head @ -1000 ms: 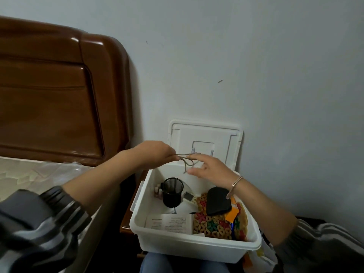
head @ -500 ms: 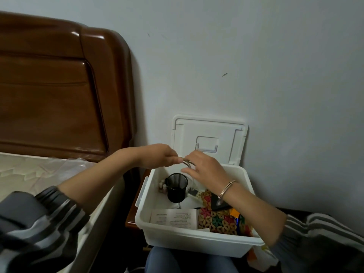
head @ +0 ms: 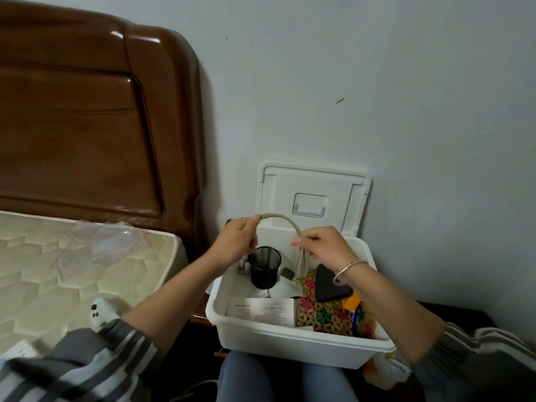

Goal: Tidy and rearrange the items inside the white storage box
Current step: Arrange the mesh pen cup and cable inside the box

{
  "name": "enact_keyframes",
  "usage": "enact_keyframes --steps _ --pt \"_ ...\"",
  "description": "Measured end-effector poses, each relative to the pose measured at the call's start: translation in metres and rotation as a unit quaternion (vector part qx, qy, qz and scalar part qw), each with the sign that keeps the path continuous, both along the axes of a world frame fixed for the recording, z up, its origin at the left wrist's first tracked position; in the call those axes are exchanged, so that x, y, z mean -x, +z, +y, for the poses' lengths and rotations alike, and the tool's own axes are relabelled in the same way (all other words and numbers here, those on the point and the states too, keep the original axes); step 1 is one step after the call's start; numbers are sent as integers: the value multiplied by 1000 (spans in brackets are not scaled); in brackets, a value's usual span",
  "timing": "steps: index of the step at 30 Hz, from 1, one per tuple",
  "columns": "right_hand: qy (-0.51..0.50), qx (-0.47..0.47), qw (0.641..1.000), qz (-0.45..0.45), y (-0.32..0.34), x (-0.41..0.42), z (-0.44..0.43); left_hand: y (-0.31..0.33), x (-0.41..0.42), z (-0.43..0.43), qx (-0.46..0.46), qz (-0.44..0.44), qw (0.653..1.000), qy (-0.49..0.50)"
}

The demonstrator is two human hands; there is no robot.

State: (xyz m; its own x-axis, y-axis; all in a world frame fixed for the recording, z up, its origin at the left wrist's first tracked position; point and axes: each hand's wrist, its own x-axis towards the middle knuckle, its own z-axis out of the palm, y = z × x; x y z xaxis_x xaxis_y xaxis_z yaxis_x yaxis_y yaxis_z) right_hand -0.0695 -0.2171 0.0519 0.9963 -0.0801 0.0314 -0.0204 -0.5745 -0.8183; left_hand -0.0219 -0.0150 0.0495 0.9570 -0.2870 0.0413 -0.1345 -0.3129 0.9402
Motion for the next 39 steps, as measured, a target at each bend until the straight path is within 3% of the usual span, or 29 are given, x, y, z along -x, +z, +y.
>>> enact_keyframes --steps 2,5,9,13,20,26,32,34,36,39 --pt "-32 -210 977 24 -5 0 8 -9 9 -13 -2 18 1000 19" --pt "-41 -310 948 49 -13 -2 24 -17 20 -30 -2 40 999 14" --pt "-76 -342 935 53 -23 -4 38 -22 27 -40 37 72 997 -2" --pt "-91 -337 936 47 -27 -4 41 -31 28 -37 -42 35 998 -19" --pt "-59 -299 952 37 -26 -3 36 -35 24 -33 -85 -10 994 -61" --pt "-46 -258 965 18 -31 -3 24 -38 26 -27 14 98 991 -89" --pt "-45 -261 964 8 -46 -3 18 -46 28 -31 35 193 973 -124" --pt "-35 -264 963 40 -48 -4 15 -51 28 -35 -19 158 982 -102" --pt "-4 -284 953 108 -46 -6 10 -59 25 -36 -150 54 984 -84" --pt "54 -269 937 217 -40 -10 1 -70 21 -35 -376 -114 913 -110"
